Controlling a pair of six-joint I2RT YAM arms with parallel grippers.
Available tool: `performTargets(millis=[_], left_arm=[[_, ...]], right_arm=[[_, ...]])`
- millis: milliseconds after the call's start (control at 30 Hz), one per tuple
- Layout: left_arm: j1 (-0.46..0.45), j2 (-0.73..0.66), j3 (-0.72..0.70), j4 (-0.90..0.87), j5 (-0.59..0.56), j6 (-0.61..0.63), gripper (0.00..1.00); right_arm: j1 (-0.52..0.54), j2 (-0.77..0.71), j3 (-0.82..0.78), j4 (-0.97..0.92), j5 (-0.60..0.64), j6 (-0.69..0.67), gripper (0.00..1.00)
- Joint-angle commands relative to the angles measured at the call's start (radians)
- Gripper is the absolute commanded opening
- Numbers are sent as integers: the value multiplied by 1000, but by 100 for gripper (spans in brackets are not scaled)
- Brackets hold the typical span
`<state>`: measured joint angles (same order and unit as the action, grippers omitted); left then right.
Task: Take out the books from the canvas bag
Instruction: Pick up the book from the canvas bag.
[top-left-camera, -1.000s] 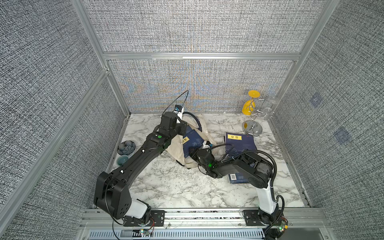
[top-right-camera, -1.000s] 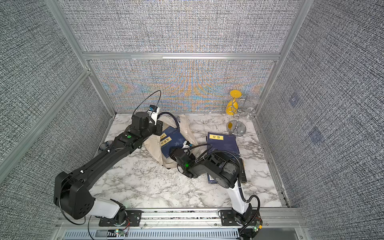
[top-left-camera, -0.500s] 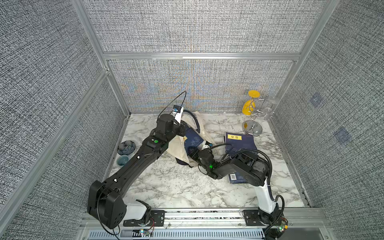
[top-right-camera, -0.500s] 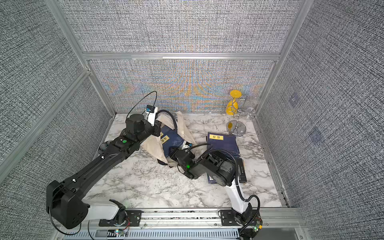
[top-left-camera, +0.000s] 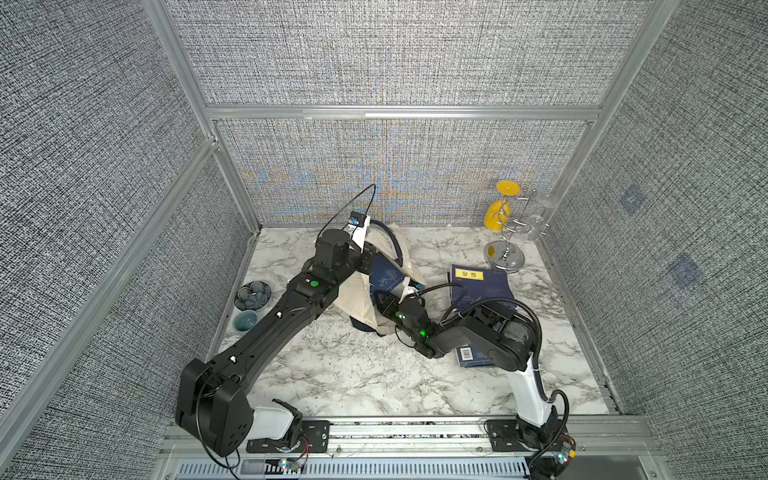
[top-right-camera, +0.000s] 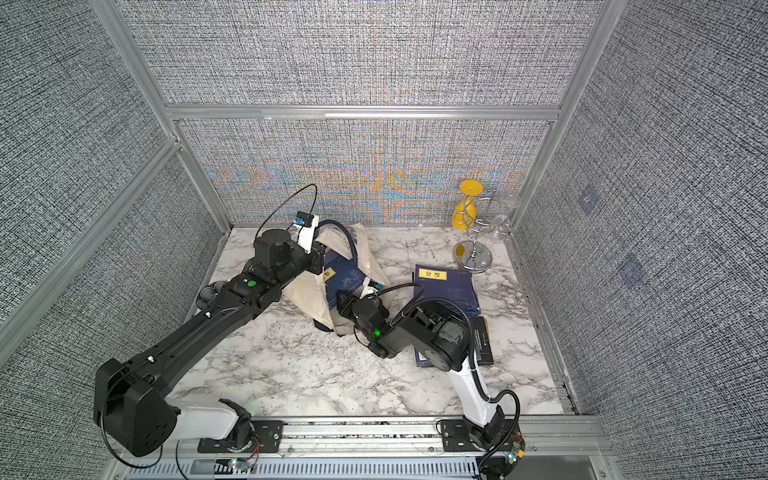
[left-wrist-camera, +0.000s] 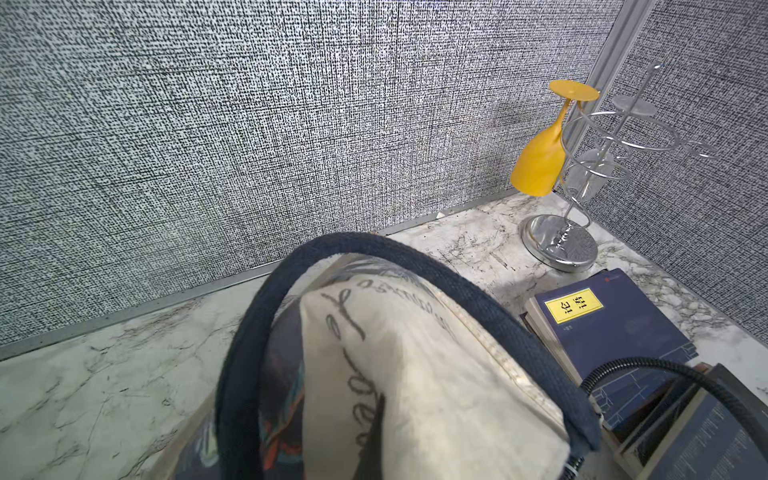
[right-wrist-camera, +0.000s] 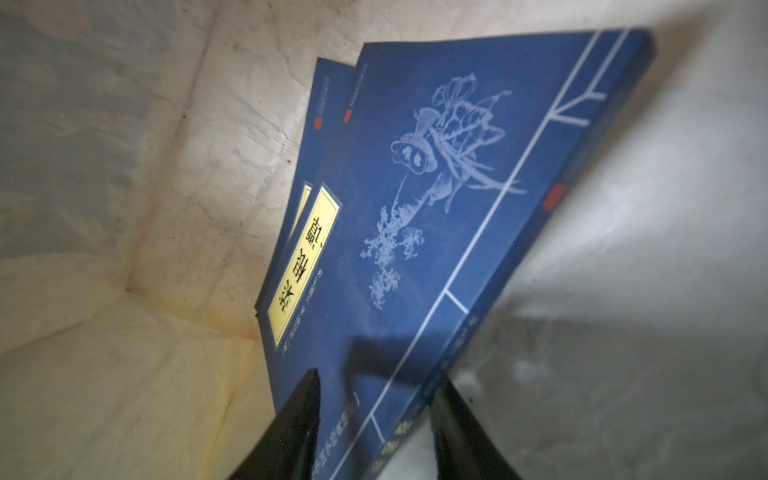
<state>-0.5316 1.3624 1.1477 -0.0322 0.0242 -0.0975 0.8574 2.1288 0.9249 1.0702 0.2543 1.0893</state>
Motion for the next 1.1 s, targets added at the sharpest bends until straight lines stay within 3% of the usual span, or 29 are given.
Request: performTargets(millis=[0,267,733,1067], left_arm=[[-3,2,12,86,19,13,0],[-8,13,18,77,20,13,0],[-21,14,18,74,22,20,0],[-24,15,18,72,23,22,0]], right_arm=[[0,-7,5,62,-10,-24,40],[-6,-21,13,60,-19,-27,36],[-31,20,95,33,-44,-26,42],[-39,23,119,67,-78,-78,31]])
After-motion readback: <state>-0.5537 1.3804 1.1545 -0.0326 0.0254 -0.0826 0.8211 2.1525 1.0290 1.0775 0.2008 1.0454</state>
